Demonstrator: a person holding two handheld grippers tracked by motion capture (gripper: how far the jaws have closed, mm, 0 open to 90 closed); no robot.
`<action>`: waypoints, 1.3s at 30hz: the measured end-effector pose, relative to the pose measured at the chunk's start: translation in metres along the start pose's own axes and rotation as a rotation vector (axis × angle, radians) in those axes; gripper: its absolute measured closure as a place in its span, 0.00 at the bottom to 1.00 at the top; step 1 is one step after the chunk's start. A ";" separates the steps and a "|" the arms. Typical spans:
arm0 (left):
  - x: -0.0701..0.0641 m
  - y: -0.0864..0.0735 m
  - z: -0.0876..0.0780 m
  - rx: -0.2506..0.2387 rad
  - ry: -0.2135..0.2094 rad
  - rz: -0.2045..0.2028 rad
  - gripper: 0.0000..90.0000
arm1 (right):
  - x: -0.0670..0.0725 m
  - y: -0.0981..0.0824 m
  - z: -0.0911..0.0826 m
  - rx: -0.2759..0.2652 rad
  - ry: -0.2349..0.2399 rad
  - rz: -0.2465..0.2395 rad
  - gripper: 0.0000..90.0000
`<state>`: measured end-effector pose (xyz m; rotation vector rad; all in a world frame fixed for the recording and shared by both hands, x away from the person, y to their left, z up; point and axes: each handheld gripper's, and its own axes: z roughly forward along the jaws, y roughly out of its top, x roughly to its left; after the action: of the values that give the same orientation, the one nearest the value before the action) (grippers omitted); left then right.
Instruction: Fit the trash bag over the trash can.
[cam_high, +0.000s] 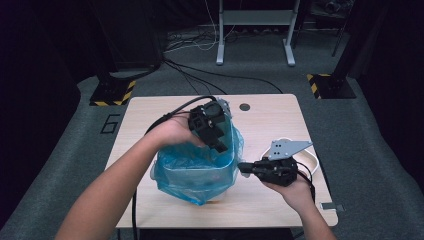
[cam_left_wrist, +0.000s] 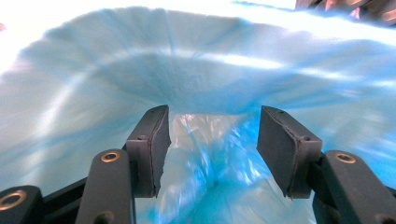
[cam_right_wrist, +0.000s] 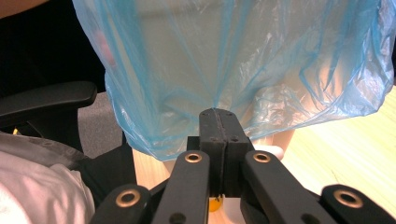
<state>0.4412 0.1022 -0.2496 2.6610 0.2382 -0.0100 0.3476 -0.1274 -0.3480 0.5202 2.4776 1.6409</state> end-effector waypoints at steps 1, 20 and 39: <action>-0.002 -0.002 -0.007 -0.012 0.001 -0.005 0.48 | 0.000 0.000 0.000 0.001 0.001 0.001 1.00; -0.030 -0.057 -0.030 -0.040 -0.060 0.031 0.48 | 0.003 0.005 0.001 -0.055 0.010 0.006 0.60; -0.031 -0.066 -0.012 -0.017 -0.081 0.042 0.48 | 0.002 0.002 0.004 -0.011 0.001 -0.012 1.00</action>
<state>0.3994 0.1606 -0.2676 2.6417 0.1554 -0.1022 0.3470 -0.1222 -0.3479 0.5018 2.4659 1.6497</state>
